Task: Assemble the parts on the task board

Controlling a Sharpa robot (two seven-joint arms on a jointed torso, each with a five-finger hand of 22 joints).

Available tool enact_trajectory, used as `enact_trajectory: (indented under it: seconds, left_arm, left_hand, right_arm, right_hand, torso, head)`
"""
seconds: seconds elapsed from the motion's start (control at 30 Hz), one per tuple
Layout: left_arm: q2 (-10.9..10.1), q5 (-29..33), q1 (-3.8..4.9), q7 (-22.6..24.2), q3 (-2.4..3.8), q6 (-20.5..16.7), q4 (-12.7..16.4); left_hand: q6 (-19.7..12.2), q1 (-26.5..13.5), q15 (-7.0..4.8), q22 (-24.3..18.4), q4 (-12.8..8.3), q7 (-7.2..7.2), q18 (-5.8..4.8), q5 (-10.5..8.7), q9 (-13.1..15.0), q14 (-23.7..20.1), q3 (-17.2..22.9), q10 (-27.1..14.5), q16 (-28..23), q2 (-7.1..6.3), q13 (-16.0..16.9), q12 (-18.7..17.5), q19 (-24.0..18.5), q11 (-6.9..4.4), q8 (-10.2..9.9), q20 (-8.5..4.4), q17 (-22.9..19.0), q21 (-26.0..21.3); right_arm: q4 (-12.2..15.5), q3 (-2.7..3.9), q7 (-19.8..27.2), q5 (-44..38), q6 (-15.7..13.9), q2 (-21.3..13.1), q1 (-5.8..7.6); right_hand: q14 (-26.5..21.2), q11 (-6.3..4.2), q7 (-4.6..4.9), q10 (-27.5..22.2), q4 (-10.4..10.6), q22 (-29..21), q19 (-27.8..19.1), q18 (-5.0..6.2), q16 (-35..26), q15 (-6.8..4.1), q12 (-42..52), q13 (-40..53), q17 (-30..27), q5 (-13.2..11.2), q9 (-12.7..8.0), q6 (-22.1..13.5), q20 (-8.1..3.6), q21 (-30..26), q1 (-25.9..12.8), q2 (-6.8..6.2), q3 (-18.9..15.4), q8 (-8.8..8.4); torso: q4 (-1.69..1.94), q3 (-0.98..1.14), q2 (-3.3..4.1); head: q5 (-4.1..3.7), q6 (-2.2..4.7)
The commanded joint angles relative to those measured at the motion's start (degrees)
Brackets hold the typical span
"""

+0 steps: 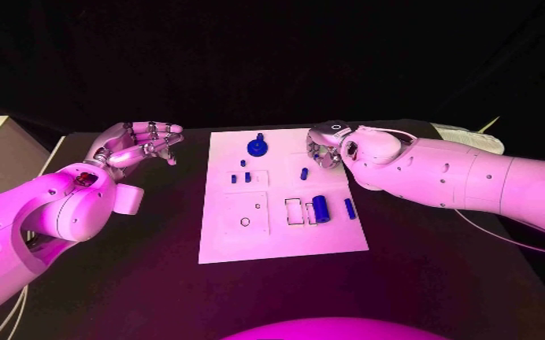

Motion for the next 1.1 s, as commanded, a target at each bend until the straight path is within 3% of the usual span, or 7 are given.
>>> enact_trajectory:
  seconds: [0.03, 0.27, 0.67, 0.9, 1.1]
  left_arm:
    - [-0.1, 0.4, -0.25, 0.0, 0.07, -0.1, 0.3]
    - [-0.5, 1.3, -0.98, 0.3, 0.2, -0.2, 0.6]
    - [-0.9, 2.3, -1.56, 0.5, 0.36, -0.4, 0.7]
    - [-0.9, 2.5, -1.64, 0.6, 0.4, -0.5, 0.8]
    - [-0.8, 2.6, -1.68, 0.7, 0.42, -0.7, 1.1]
  left_hand:
    - [-0.4, 0.6, 0.1, -0.1, 0.4, 0.09, 0.91, 0.28, -0.1, 1.1, -0.2, 0.2, 0.9, 0.54, 0.0, 0.4, 1.2, 0.09, -0.5, -0.04, 0.4, 0.0]
    - [-0.5, 0.9, 0.14, -0.2, 0.5, 0.11, 0.88, 0.29, -0.1, 0.8, -0.4, -0.3, 0.9, 0.28, 0.0, 0.4, 1.3, 0.17, -0.6, -0.06, 0.4, -0.1]
    - [-0.7, 1.2, 0.22, -0.3, 0.5, 0.24, 0.86, 0.3, -0.1, 0.4, -0.4, -0.8, 0.7, 0.2, -0.1, 0.3, 1.2, 0.31, -0.7, -0.03, 0.4, -0.3]
    - [-0.7, 1.2, 0.22, -0.3, 0.5, 0.24, 0.86, 0.3, -0.1, 0.4, -0.4, -0.8, 0.7, 0.2, -0.1, 0.3, 1.2, 0.31, -0.7, -0.03, 0.4, -0.3]
    - [-0.7, 1.3, 0.24, -0.3, 0.5, 0.26, 0.86, 0.31, -0.1, 0.4, -0.4, -0.9, 0.7, 0.21, -0.1, 0.3, 1.2, 0.33, -0.8, -0.02, 0.4, -0.4]
  right_arm:
    - [0.2, 0.01, -1.1, -1.6, -4.2, -0.3, -0.05]
    - [1.0, 0.04, -1.2, -1.6, -7.1, -0.8, -0.1]
    - [3.8, 0.39, -1.0, -1.0, -9.2, -2.5, 0.21]
    - [8.1, 0.55, -0.8, 0.3, -9.7, -4.0, 0.5]
    - [13.9, 0.57, -0.7, 0.8, -10.2, -4.1, 0.32]
  right_hand:
    - [2.6, -2.48, -0.06, 2.9, -0.3, 0.1, 0.1, -1.01, 0.4, -0.35, 1.1, 1.2, 0.1, -0.3, 0.1, 0.5, -0.33, 0.3, 1.0, 1.57, 0.2, 0.28]
    - [2.7, -2.54, -0.04, 3.2, -0.5, 0.5, 0.1, -1.07, 0.6, -0.42, 1.1, 1.4, 0.3, -0.5, 0.3, 0.7, -0.42, 0.6, 0.8, 1.58, 0.3, 0.43]
    - [2.7, -2.56, -0.05, 3.4, -0.6, 0.7, 0.2, -1.1, 0.7, -0.44, 1.2, 1.5, 0.3, -0.6, 0.3, 0.8, -0.45, 0.8, 0.7, 1.52, 0.2, 0.5]
    - [2.7, -2.57, -0.06, 3.4, -0.6, 0.6, 0.2, -1.09, 0.7, -0.44, 1.1, 1.5, 0.4, -0.6, 0.3, 0.8, -0.46, 0.7, 0.7, 1.49, 0.2, 0.52]
    - [2.7, -2.58, -0.07, 3.4, -0.7, 0.6, 0.2, -1.08, 0.7, -0.45, 1.1, 1.6, 0.3, -0.6, 0.4, 0.9, -0.48, 0.7, 0.7, 1.47, 0.3, 0.53]
  torso:
    - [0.04, -0.03, -0.07]
    - [0.03, -0.04, -0.11]
    - [-0.09, -0.09, -0.01]
    - [-0.14, -0.05, 0.04]
    - [-0.03, -0.04, 0.05]
  head:
    - [0.02, 0.0]
    - [0.17, 0.18]
    - [0.36, 0.55]
    - [0.62, 0.49]
    - [0.95, 0.37]
